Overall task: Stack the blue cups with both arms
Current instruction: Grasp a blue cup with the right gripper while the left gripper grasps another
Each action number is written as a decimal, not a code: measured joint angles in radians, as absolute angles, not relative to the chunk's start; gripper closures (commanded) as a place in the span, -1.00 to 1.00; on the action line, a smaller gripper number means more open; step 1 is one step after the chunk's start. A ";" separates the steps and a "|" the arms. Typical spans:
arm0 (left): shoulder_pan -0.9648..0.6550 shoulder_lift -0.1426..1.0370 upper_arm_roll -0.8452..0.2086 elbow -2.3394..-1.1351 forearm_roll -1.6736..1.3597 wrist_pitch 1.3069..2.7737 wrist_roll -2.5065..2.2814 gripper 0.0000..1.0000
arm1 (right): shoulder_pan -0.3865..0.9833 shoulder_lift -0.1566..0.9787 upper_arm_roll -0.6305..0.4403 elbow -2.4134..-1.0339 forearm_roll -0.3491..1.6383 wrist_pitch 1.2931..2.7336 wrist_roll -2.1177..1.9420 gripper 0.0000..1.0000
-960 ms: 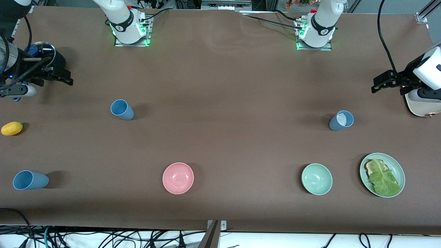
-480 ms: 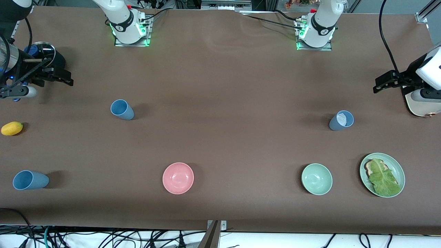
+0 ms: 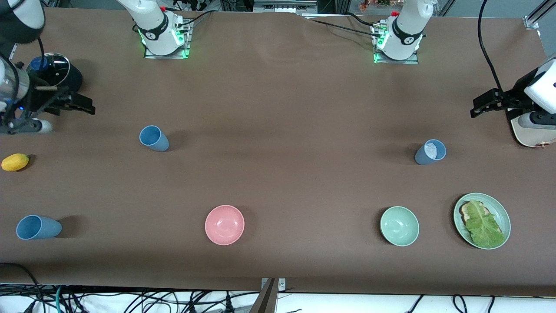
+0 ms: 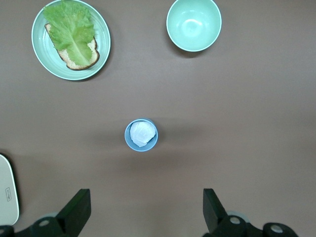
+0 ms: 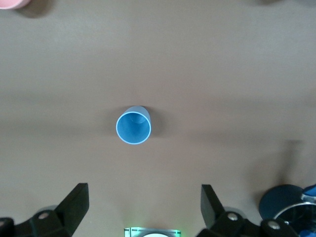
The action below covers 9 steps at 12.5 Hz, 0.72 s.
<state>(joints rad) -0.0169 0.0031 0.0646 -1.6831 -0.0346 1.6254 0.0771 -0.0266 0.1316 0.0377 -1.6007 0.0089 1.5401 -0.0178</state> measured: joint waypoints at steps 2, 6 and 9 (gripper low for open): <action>-0.017 0.003 0.065 -1.683 -0.035 1.625 0.077 -1.00 | -0.027 0.175 0.037 -1.618 0.009 1.585 -0.018 -1.00; -0.014 0.006 0.065 -1.684 -0.035 1.625 0.077 -1.00 | -0.026 0.181 0.038 -1.820 0.009 1.836 -0.019 -1.00; 0.006 0.053 0.066 -1.685 -0.035 1.625 0.069 -1.00 | -0.024 0.144 0.040 -2.022 0.009 2.003 -0.019 -1.00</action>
